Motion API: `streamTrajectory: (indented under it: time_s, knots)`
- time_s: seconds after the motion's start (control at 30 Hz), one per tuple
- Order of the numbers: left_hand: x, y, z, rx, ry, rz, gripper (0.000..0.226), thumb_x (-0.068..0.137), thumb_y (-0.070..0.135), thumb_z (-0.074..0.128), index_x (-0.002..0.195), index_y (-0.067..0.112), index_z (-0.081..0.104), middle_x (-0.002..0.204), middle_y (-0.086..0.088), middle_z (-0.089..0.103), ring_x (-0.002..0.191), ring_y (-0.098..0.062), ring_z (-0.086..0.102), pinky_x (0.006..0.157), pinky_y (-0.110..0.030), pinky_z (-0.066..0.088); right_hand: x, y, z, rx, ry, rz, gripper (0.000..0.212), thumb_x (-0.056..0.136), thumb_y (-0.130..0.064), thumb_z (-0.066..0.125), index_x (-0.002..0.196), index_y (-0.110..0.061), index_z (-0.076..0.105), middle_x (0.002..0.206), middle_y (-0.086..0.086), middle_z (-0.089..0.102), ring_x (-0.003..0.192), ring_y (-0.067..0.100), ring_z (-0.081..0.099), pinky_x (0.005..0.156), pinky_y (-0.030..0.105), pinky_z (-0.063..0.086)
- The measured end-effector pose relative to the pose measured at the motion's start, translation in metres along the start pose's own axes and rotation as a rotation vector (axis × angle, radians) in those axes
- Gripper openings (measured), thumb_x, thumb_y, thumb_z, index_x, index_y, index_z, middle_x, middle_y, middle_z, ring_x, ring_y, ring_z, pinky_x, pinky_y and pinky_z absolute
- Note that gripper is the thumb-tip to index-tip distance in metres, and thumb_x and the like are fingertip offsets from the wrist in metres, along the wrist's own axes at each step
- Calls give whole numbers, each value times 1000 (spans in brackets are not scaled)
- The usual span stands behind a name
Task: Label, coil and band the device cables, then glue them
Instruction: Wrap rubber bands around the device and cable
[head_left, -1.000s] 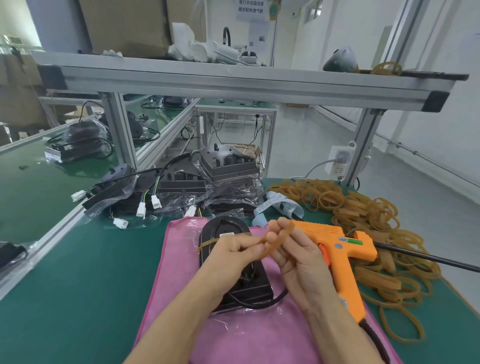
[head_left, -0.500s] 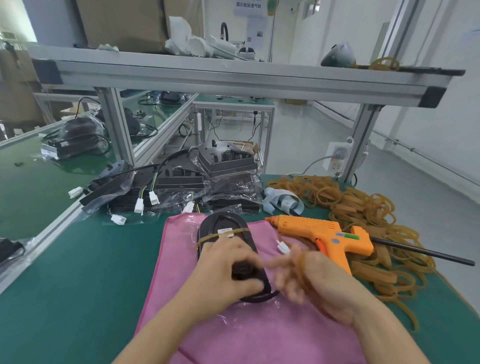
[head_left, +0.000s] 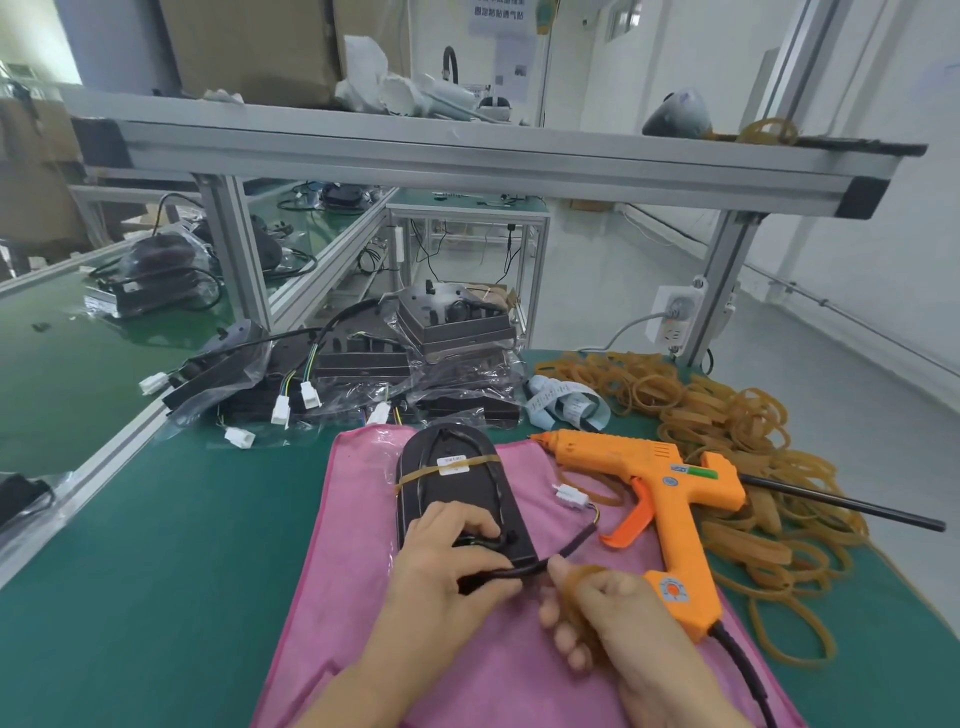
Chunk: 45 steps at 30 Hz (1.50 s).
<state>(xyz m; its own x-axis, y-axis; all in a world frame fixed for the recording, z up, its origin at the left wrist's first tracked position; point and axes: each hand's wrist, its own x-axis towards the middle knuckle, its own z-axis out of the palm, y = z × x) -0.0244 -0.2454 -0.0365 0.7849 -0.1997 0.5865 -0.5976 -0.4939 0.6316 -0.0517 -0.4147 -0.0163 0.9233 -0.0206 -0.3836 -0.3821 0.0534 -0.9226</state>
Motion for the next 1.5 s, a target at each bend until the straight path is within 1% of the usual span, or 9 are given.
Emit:
streamTrajectory:
  time_s: [0.3,0.5,0.6,0.7,0.83,1.0,1.1,1.37,1.5]
  knots:
    - [-6,5,-5,-2,-89,19,30,85,27,62,106,9,73,111,7,62,106,-1,52,93,-15,40,26,-33,22,-567,154,-491,26,91,-24,63,70,-9,67,66,1,65,67,15,58,68,31,45]
    - [-8,-9,-22,-67,263,-510,26,88,16,69,113,22,64,112,8,58,110,-11,53,93,-17,38,50,-45,18,-780,24,-427,32,89,-25,67,75,4,66,79,22,64,71,26,56,76,37,45]
    - [-6,-16,-30,132,-78,-803,32,90,50,55,89,19,61,107,-3,55,110,-27,47,99,-40,39,57,-48,10,-814,-62,-247,44,90,-35,65,59,-7,51,62,8,51,59,16,48,60,32,39]
    - [-1,-6,-30,224,-242,-869,43,86,68,45,73,27,48,112,2,49,111,-22,37,104,-40,29,58,-49,8,-786,-126,-92,51,92,-43,60,49,-19,49,45,-14,40,44,1,37,48,14,30]
    - [4,-5,-33,-220,-184,-906,62,61,66,65,102,19,71,119,-8,65,119,-28,55,106,-48,39,60,-50,9,-574,-204,-20,28,93,-31,63,72,-14,70,71,-6,70,66,3,61,73,15,51]
    - [7,-1,-36,-708,-90,-872,41,85,16,70,121,31,58,101,14,74,95,-5,70,80,-22,53,52,-40,7,-215,-260,68,18,93,-19,63,91,-2,68,91,7,75,80,13,69,75,20,55]
    - [16,2,-41,-781,-122,-803,61,69,11,83,123,22,58,107,1,74,101,-20,70,89,-37,54,48,-43,4,-34,-285,26,23,96,-19,56,106,-2,68,106,10,73,100,18,69,85,23,54]
    - [25,10,-34,-923,-85,-842,65,63,35,82,123,29,58,110,-5,73,90,-23,72,65,-37,57,45,-57,-1,-167,-210,-138,27,94,-24,60,96,1,71,98,9,75,87,13,69,92,25,51]
    - [26,10,-31,-1006,-89,-869,66,61,31,82,122,26,60,107,-9,73,77,-20,70,55,-31,54,43,-58,-4,-283,-174,-172,33,91,-32,64,100,0,71,101,8,75,103,23,68,103,40,47]
